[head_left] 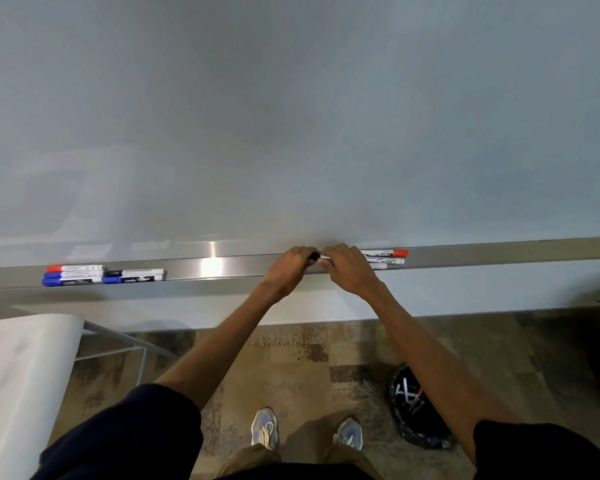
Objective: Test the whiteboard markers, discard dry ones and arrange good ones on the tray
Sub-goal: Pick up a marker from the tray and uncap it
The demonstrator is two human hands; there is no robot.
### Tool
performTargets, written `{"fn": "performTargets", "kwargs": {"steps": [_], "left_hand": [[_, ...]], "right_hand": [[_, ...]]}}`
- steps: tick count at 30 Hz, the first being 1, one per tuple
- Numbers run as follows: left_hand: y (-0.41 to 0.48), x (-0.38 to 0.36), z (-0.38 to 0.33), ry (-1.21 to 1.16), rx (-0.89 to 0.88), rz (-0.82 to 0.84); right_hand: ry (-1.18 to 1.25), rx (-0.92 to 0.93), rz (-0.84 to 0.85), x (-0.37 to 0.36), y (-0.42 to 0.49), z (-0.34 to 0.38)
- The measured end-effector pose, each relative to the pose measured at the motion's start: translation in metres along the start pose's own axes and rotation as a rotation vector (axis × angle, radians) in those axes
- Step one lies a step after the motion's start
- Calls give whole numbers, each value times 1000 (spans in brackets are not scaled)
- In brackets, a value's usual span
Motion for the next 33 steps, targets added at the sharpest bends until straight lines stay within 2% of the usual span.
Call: {"fn": "performTargets", "kwargs": {"steps": [4,15,20,25,28,33], "left_hand": [[-8,18,14,97,-76,-6],[-46,60,55,185,-182,-192],[-61,75,72,210,-219,-225],[-73,88,89,246,-255,-263],[-78,95,96,240,-224,-294],[-76,118,102,161,-68,-287]], "right_hand": [[-7,42,-19,2,5,20],[-237,51,-71,-7,22,85],[-213,29,-120,-17,27,108],[-185,20,-98,-22,35,130],[-191,-25,-104,-22,36,139],[-133,-59,-169,-18,32,149]]}}
Point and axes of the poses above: each hand's wrist, its own y-axis towards the middle knuckle, its own x-axis out of the back of the hand, z = x × y, the point moved 1 cm from there along y, towards the middle knuckle, and after that the axes turned 13 degrees about y, right-handed, at the moved point
